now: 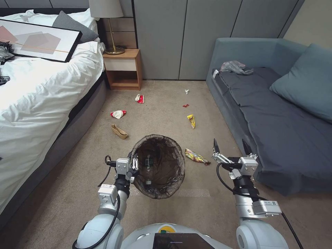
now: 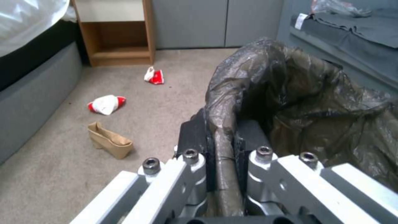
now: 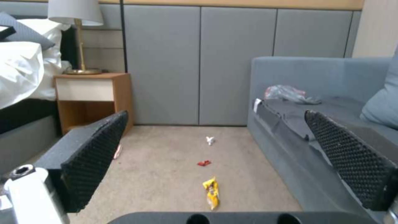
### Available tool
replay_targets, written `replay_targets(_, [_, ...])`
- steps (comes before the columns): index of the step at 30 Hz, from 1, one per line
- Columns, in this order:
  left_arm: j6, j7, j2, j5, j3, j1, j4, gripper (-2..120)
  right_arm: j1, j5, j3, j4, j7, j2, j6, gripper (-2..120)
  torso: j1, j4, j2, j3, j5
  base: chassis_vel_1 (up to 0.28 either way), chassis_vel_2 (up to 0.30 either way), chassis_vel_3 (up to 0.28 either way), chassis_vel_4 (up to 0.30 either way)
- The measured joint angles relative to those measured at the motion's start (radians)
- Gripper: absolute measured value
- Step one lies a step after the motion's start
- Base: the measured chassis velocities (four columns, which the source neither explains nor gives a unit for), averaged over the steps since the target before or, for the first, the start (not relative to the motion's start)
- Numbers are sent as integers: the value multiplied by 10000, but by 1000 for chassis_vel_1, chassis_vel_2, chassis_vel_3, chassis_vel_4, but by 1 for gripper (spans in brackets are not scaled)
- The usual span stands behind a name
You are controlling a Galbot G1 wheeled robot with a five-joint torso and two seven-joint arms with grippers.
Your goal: Pick up the trash bin, then pick up the garbage from the floor and place it into the trash bin.
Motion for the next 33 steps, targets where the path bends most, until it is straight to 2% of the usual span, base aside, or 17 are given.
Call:
replay_targets(24, [6,10,-101,-36,-295,-140,-63,7,143,107,191,-244,-163,-36,12,100,0,-1,0,0,0,0,0,0,0])
replay_targets(33, [13,12,-130,-35,-293,-181,-63,7,150,89,142,-271,-231,-41,43,100,0,-1,0,0,2,-105,102,107,-99])
